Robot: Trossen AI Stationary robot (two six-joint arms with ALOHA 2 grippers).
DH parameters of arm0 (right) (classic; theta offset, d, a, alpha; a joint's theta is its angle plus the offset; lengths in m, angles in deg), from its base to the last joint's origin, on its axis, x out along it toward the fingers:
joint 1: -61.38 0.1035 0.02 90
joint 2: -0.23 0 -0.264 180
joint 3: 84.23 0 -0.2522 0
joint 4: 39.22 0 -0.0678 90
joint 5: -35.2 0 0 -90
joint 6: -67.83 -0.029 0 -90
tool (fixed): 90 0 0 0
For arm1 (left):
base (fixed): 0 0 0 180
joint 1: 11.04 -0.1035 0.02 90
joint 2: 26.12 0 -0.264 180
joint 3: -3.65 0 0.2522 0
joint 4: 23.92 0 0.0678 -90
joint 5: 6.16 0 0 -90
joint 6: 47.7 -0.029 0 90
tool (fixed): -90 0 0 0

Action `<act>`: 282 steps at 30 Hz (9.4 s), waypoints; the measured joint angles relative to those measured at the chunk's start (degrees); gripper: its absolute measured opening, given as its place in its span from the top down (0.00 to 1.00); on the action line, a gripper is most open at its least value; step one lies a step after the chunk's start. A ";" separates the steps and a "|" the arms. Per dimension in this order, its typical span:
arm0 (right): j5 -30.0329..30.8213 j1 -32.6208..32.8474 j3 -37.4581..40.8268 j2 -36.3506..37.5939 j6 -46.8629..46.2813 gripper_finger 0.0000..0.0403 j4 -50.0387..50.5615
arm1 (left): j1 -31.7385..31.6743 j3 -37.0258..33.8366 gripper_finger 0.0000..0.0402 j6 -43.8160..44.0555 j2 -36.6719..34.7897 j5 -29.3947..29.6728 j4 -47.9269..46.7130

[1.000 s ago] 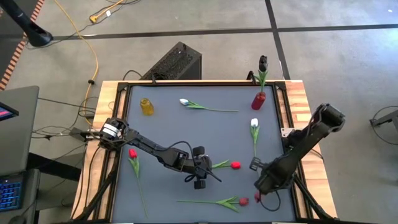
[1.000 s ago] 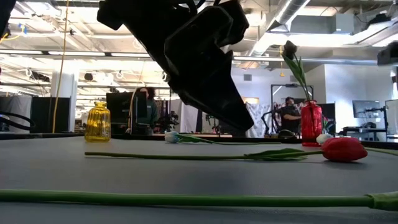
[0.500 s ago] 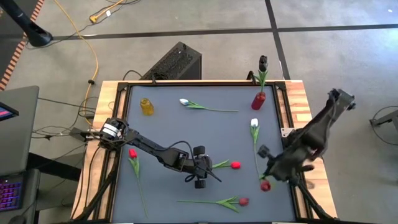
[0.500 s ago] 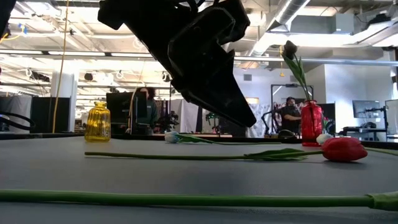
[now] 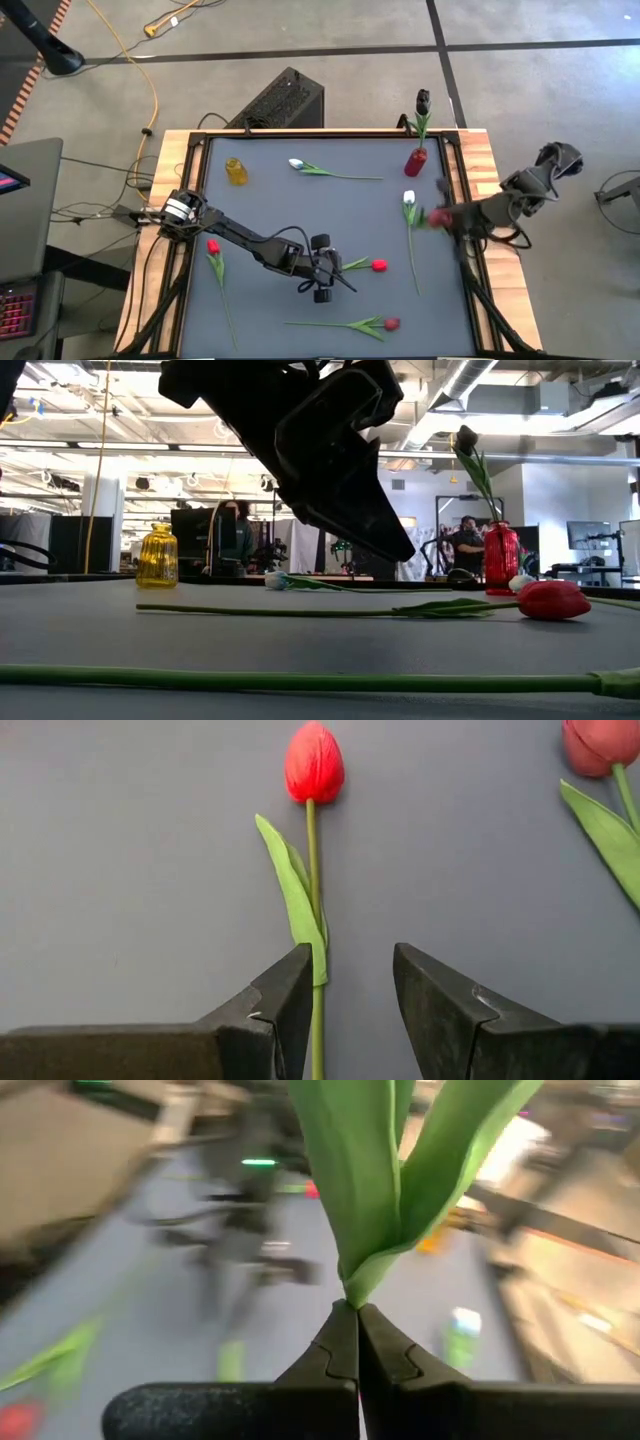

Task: Sort flowers into vase by color
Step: Put the top dark red tulip into the red flower vase, then put the dark red tulip into the red flower vase

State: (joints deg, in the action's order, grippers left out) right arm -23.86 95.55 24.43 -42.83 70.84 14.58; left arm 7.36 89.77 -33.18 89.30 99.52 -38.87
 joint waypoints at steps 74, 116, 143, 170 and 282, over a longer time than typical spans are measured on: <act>-2.56 -65.45 14.32 11.55 -6.36 0.96 -11.55 | 0.00 0.00 0.68 -2.10 0.00 -0.11 0.22; -7.00 -71.03 23.32 5.61 -8.57 0.81 -11.23 | 0.33 0.00 0.68 -1.25 0.00 -0.03 0.24; -19.03 -70.93 9.26 5.45 -7.59 0.42 8.56 | 0.33 0.00 0.68 -1.23 0.00 -0.35 0.24; -36.67 -38.70 4.96 3.21 -27.20 0.42 11.34 | 5.58 -0.02 0.68 1.31 0.00 -15.51 11.62; -16.96 -6.12 14.10 -10.10 7.58 0.42 -47.36 | -3.30 -26.67 1.00 -24.51 -19.19 -12.49 74.95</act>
State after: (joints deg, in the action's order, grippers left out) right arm -40.82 89.43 38.53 -52.93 78.42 -32.78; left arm 4.06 63.10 -57.68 70.11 87.04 36.08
